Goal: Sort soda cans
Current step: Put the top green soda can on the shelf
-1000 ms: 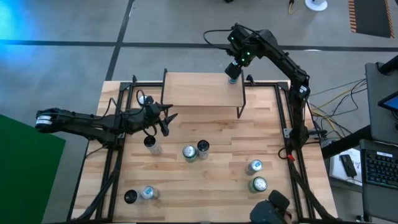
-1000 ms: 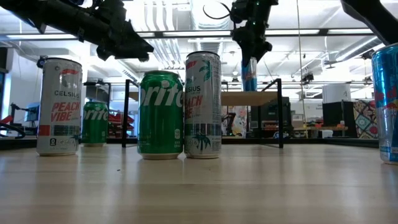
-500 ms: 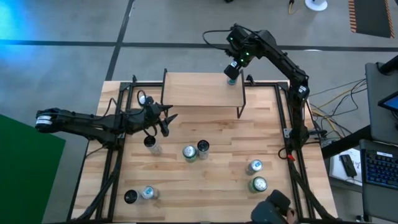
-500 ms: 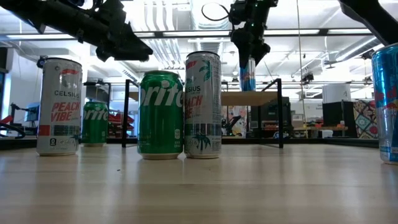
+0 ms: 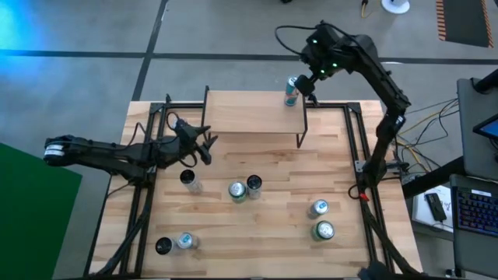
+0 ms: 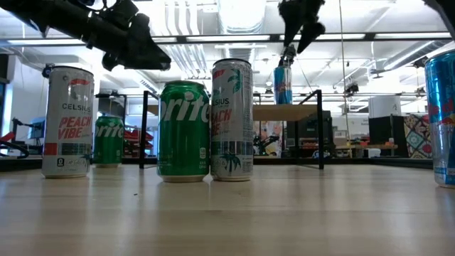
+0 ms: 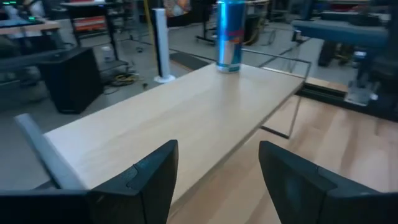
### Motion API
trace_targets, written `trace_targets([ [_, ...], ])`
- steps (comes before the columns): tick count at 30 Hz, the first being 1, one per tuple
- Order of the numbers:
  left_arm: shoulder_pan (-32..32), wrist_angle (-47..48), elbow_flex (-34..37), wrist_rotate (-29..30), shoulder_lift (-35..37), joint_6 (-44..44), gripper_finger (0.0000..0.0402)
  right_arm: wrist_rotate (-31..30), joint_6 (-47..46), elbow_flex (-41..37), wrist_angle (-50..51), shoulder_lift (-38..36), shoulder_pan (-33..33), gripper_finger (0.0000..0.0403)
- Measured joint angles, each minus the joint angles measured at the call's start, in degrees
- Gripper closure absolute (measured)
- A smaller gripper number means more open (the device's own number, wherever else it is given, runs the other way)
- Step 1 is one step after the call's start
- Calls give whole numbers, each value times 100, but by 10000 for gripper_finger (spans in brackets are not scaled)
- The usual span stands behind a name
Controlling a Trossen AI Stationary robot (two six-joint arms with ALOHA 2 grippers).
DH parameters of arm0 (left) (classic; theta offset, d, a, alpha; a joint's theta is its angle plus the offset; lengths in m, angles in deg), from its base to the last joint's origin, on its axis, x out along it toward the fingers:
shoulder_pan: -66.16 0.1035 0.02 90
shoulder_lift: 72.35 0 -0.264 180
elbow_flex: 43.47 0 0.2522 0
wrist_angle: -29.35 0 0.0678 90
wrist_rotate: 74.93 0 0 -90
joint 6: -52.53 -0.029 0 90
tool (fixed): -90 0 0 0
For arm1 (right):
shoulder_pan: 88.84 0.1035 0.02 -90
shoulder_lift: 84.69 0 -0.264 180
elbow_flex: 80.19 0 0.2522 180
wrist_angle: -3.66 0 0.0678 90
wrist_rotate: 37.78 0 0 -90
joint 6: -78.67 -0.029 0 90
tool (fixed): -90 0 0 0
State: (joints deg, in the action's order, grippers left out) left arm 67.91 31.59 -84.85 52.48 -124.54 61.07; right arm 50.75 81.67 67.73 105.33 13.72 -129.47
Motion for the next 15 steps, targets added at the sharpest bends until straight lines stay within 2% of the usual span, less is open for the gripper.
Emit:
trace_targets([
  [3, -49, 263, -6, 105, 100, 137, 192, 274, -47, -261, -58, -392, 140, 26],
  [6, -68, 677, -128, 130, 258, 306, 192, 299, -53, -894, -411, -996, 370, 26],
  [11, -186, 1075, -152, 755, 442, 508, 192, 299, -265, -2543, -1529, -2144, 702, 26],
  [15, -195, 1087, -116, 852, 462, 572, 192, 297, -319, -3971, -2361, -2967, 884, 26],
])
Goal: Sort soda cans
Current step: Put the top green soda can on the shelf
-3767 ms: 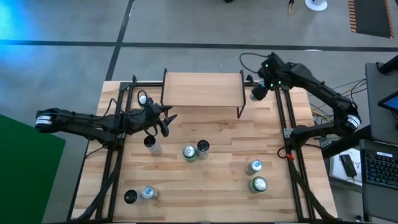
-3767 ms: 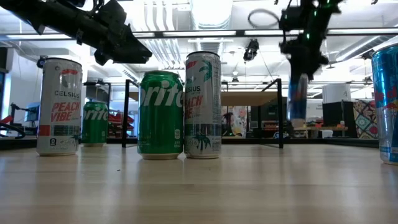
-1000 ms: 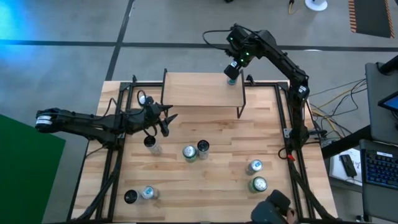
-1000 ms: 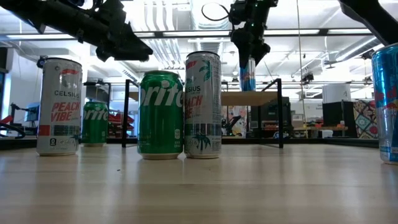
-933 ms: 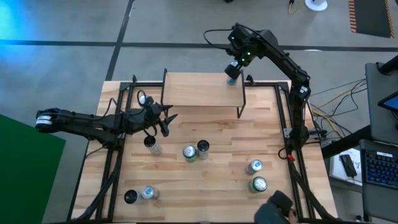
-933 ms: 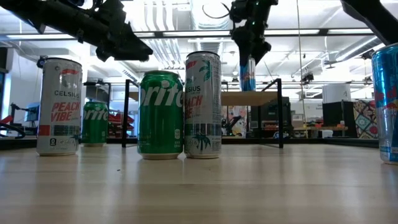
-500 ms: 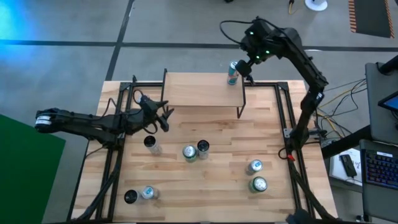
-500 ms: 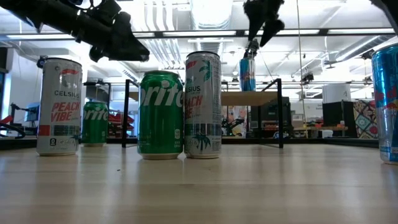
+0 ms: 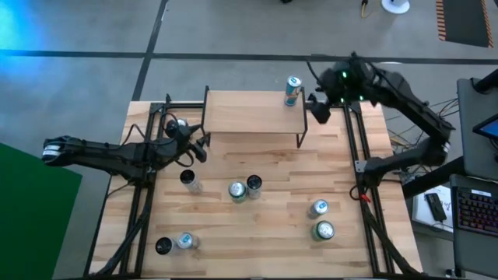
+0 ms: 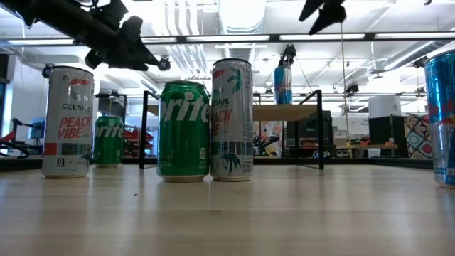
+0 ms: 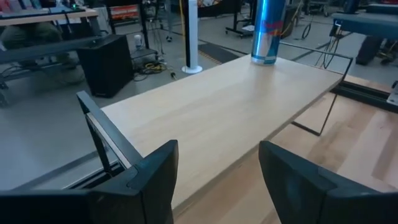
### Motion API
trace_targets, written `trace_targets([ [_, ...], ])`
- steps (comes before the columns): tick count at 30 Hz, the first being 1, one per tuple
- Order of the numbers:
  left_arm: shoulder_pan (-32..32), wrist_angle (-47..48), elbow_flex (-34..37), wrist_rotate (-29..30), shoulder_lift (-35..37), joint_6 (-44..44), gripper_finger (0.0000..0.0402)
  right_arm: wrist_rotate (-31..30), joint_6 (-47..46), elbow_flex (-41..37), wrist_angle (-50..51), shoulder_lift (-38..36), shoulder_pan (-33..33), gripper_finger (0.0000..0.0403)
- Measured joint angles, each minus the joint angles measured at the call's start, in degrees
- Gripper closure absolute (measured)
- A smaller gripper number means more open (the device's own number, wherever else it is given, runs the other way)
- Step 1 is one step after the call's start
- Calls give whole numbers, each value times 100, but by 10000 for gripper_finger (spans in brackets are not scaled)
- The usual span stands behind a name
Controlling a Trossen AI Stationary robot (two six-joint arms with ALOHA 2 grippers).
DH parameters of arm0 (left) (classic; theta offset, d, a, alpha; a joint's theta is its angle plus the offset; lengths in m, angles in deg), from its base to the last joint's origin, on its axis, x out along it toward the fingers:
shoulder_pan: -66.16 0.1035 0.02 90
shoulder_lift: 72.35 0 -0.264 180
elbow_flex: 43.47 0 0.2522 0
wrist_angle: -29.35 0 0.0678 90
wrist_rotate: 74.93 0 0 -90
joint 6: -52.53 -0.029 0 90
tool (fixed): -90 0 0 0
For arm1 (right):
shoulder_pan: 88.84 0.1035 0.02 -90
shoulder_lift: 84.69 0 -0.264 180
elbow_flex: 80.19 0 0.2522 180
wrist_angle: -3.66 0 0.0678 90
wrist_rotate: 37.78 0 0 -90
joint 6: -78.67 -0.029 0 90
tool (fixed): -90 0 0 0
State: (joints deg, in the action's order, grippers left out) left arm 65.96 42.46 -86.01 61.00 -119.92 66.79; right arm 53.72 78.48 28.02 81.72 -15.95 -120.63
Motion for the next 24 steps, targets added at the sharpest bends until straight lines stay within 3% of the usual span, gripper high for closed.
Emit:
trace_targets([
  [7, 0, -35, 7, -293, -52, -11, 192, 2, -1, -2420, -2144, -1309, 122, 26],
  [15, 22, 1, 13, -295, -146, 17, 189, 196, -151, -4179, -3736, -2232, 126, 26],
  [24, 344, 902, -14, -301, -35, 471, 97, 199, -519, -6345, -7273, -2747, 539, 26],
])
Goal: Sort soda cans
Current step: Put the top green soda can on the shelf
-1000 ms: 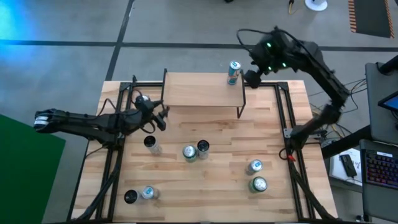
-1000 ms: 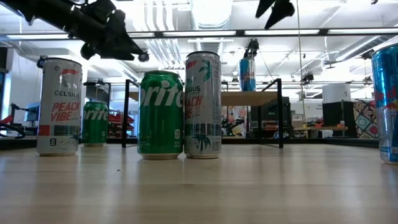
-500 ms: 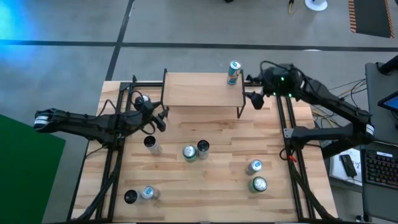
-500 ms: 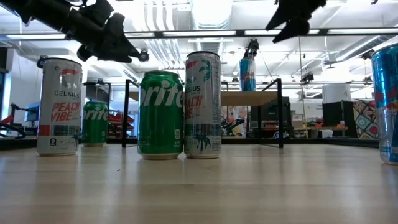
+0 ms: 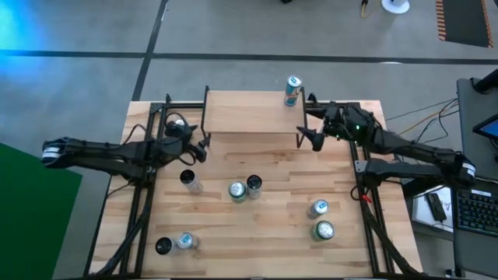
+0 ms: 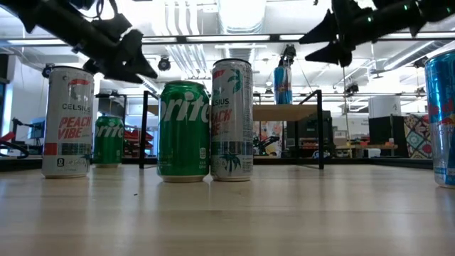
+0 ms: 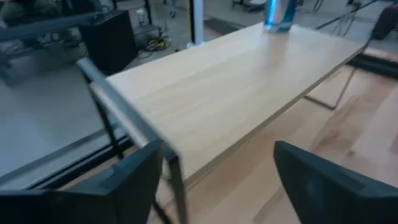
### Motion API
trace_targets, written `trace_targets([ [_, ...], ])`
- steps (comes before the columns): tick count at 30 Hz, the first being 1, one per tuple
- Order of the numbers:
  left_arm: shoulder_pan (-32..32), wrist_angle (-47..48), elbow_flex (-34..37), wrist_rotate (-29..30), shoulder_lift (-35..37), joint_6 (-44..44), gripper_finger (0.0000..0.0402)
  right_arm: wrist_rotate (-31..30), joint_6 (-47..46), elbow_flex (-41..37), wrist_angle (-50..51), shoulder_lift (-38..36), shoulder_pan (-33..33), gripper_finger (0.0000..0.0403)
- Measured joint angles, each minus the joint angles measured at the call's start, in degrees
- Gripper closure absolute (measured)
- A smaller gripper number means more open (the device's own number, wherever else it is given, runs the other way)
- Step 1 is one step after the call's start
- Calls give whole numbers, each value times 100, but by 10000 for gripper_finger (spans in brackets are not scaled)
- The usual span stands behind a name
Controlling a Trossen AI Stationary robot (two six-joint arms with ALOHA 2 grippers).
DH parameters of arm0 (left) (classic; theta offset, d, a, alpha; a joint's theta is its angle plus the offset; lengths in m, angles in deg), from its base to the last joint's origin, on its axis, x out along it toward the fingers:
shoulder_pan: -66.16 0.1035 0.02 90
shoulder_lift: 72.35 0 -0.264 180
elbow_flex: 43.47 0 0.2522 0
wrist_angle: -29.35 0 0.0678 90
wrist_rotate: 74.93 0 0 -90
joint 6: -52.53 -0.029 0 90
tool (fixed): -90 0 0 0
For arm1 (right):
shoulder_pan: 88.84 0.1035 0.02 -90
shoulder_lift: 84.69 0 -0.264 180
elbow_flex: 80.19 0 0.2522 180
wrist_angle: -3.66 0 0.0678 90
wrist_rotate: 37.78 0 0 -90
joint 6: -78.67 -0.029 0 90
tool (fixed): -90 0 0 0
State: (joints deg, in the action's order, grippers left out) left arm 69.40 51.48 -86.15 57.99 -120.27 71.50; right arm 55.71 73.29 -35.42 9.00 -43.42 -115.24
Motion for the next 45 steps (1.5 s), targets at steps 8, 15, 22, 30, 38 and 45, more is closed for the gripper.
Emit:
trace_targets([
  [8, 80, 2752, -835, 369, 200, 1446, 48, -15, -154, -1277, -1686, -17, 257, 26],
  [15, 169, 3201, -343, 734, 334, 1880, 48, 25, -261, -1433, -2316, -162, 289, 26],
  [22, 910, 3163, 237, 607, 680, 1852, 48, 424, -354, -1293, -2225, -178, 291, 26],
  [30, 2051, 2003, 499, -419, 812, 496, 48, 411, -321, -1250, -2294, -172, 291, 26],
  [38, 2618, 1494, 624, -973, 550, -17, 51, 407, -109, -1250, -2356, -172, 289, 26],
  [45, 2819, 994, 643, -1089, 36, -239, 70, 404, -104, -1248, -2358, -174, 289, 26],
])
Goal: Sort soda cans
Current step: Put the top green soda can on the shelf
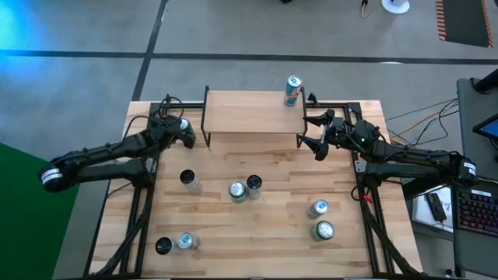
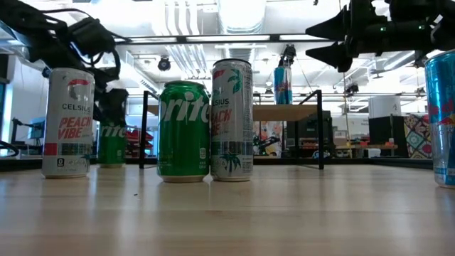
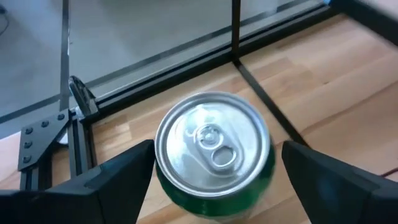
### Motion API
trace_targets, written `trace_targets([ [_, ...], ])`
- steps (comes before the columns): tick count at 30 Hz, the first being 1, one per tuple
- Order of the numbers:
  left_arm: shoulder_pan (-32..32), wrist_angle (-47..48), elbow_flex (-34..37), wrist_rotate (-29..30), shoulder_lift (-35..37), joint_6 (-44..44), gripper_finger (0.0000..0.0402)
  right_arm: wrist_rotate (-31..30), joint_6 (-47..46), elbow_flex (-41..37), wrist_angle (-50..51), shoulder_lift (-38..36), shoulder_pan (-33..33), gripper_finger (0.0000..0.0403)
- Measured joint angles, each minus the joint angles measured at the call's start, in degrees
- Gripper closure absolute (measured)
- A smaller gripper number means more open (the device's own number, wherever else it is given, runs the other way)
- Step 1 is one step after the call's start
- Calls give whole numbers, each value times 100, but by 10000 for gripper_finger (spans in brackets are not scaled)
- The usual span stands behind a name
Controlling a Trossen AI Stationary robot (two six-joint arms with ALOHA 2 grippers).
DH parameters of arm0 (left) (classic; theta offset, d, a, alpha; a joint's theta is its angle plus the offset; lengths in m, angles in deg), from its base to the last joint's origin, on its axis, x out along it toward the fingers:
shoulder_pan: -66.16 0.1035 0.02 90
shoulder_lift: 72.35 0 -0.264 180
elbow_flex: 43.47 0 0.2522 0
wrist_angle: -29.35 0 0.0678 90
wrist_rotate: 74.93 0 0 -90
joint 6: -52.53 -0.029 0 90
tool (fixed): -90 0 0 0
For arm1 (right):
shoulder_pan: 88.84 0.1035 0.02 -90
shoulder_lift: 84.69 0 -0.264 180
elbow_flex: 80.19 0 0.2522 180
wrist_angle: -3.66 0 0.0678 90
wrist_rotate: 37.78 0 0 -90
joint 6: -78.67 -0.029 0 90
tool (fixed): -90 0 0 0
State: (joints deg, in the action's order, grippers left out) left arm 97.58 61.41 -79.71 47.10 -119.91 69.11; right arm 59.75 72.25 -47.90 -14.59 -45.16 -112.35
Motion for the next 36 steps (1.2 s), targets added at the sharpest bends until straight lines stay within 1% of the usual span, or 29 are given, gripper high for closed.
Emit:
trace_targets([
  [6, 101, -285, -13, 18, -493, -72, 85, -2, 0, 0, -49, 0, 0, 26],
  [10, 111, -560, -17, 50, -727, -86, 88, -2, 0, 2, -88, 0, 0, 26],
  [14, 111, -756, -17, 15, -854, -89, 89, -2, 2, 4, -90, 0, 0, 26],
  [19, 114, -710, -45, -7, -852, 0, 89, -4, 21, 6, -7, 0, 0, 26],
  [22, 111, -516, -118, -77, -754, 16, 90, -4, 29, 4, 47, 0, 0, 26],
  [27, 102, 291, -450, -215, -577, 102, 90, -6, 2, 4, 182, 0, 0, 26],
  [36, 83, 1129, -1101, -142, -532, 99, 90, -6, -120, 4, 259, 0, 0, 26],
])
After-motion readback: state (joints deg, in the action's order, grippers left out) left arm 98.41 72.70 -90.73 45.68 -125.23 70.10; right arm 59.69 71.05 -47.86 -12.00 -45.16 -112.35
